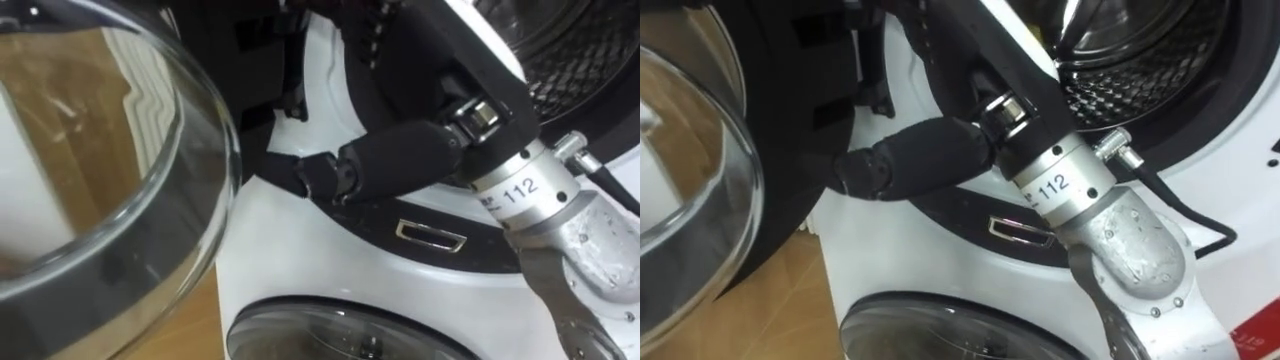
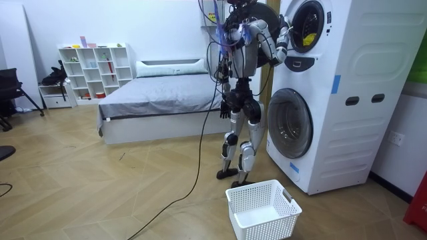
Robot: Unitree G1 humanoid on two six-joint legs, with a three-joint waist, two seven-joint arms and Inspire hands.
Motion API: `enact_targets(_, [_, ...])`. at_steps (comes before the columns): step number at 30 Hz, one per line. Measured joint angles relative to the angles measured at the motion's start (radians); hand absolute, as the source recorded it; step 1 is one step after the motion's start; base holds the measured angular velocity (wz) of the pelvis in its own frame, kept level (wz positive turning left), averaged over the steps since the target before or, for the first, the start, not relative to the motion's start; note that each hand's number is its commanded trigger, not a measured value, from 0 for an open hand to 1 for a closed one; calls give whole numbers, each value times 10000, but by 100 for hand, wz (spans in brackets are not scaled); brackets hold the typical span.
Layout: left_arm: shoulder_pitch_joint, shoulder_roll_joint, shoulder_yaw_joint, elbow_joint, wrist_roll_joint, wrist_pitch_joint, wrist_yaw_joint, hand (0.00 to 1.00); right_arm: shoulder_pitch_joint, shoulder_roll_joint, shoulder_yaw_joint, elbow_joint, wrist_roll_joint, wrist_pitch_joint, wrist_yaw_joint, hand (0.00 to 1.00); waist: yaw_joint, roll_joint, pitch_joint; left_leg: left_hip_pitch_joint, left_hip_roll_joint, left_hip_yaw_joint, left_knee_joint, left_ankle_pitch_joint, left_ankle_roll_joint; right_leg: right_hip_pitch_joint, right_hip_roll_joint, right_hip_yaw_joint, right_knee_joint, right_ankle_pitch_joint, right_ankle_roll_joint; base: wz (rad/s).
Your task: Pick clothes from washing machine
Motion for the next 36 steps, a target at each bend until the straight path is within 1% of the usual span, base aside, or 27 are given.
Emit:
enact_targets(3, [207, -67, 146, -6, 6, -7, 163, 0, 2, -51, -495, 6, -29, 0, -257, 0, -217, 10, 4, -41, -3, -4, 85, -53, 15, 4, -3, -9, -11, -12, 21, 0])
enact_targets(4, [273, -81, 244, -5, -19, -5, 167, 0, 1, -121, -761, 122, 80, -66, -377, 0, -307, 19, 11, -43, -1, -21, 122, -73, 15, 15, 0, -6, -8, -12, 20, 4])
enact_targets(5, [320, -80, 351, -6, -21, -6, 168, 0, 0, -248, -987, 414, 185, -238, -488, 0, -406, 20, 11, -32, 1, -63, 161, -91, 19, 59, 1, -9, -8, -12, 20, 7])
enact_targets(6, [330, -75, 366, -6, -21, -6, 176, 0, 0, -325, -1079, 535, 193, -277, -553, 0, -434, 21, 11, -23, 1, -80, 169, -95, 22, 78, 0, -7, -7, -12, 21, 8])
enact_targets(7, [326, -68, 373, -6, -17, -7, 216, 0, -1, -450, -1224, 753, 158, -425, -680, 0, -446, 22, 11, -2, -3, -94, 168, -95, 23, 100, -3, 20, -3, -12, 21, 4])
enact_targets(11, [394, -60, 368, -10, 16, -14, 293, 0, -6, -614, -1632, 1072, 123, -448, -869, 0, -587, 24, 13, 19, -11, -190, 190, -94, 24, 167, -14, 11, -1, -13, 22, 6])
enact_targets(12, [417, -53, 394, -25, 42, -14, 292, 0, -6, -713, -1741, 1174, 135, -450, -929, 0, -684, 25, 13, 27, -13, -264, 204, -94, 24, 201, -18, 9, -2, -14, 24, 15])
enact_targets(15, [417, -44, 418, -23, 69, -14, 291, 0, -5, -975, -1899, 1754, 94, -717, -1206, 0, -729, 25, 11, 43, -15, -333, 230, -94, 23, 247, -16, 14, 1, -24, 40, 7])
enact_targets(16, [427, -45, 429, -24, 154, -15, 287, 0, -4, -975, -1933, 1976, 47, -745, -1296, 0, -729, 23, 10, 42, -16, -333, 235, -93, 22, 246, -16, 14, 5, -29, 48, 0])
enact_targets(18, [445, -46, 439, -28, 175, -9, 280, 0, -3, -978, -2057, 2314, -59, -694, -1338, 0, -763, 4, -2, 37, -26, -322, 238, -92, 20, 241, -29, 65, 9, -64, 104, 0])
enact_targets(19, [438, -61, 471, -37, 243, -7, 263, 0, -2, -978, -2188, 2481, -156, -570, -1345, 0, -766, -8, -11, 38, -39, -296, 237, -94, 19, 237, -30, 168, 5, -101, 110, -5])
enact_targets(20, [478, -66, 523, -43, 243, -4, 237, 0, -2, -999, -2303, 2669, -262, -525, -1349, 0, -766, -47, -38, 39, -54, -274, 237, -98, 14, 231, -29, 234, 0, -138, 89, -5])
enact_targets(22, [544, -53, 555, -43, 239, -1, 227, 0, -2, -1087, -2399, 2822, -365, -487, -1348, 0, -808, -47, -38, 38, -55, -275, 240, -100, 10, 232, -30, 222, -7, -143, 90, 0])
enact_targets(24, [552, -52, 634, -52, 239, -1, 227, 0, -2, -1170, -2408, 2820, -392, -495, -1334, 0, -837, -55, -45, 38, -58, -279, 276, -101, 10, 235, -28, 216, -40, -145, 94, 0])
enact_targets(26, [576, -56, 770, -52, 240, -1, 219, 0, -1, -1169, -2411, 2820, -437, -496, -1329, 0, -906, -77, -59, 32, -59, -286, 264, -101, 10, 253, -26, 194, -107, -145, 95, 0])
enact_targets(30, [484, -37, 823, -101, 233, 7, 90, 0, -5, -1169, -2337, 2908, -812, -498, -1319, 0, -918, -80, -60, 6, -57, -319, 246, -101, 10, 255, -35, 128, -139, -144, 96, 2])
enact_targets(32, [451, -30, 807, -165, 224, 35, 44, 0, -18, -1171, -2285, 3129, -974, -500, -1314, 0, -883, -125, -91, 7, -57, -327, 237, -101, 10, 255, -32, 124, -146, -146, 98, 2])
enact_targets(33, [414, -41, 796, -273, 225, 91, 38, 0, -105, -1171, -2178, 3346, -1133, -474, -1243, 0, -900, -157, -110, 8, -56, -327, 239, -101, 10, 255, -30, 131, -146, -146, 98, 0])
enact_targets(34, [336, -41, 753, -282, 225, 138, 26, 0, -215, -1174, -2109, 3581, -1196, -359, -1113, 0, -891, -184, -122, 11, -60, -327, 240, -101, 10, 256, -33, 133, -137, -146, 98, 0])
enact_targets(36, [275, -28, 734, -280, 231, 157, -24, 0, -485, -1190, -2035, 4072, -1238, -277, -904, 0, -866, -207, -116, 12, -67, -339, 234, -100, 11, 265, -42, 121, -127, -146, 99, 0])
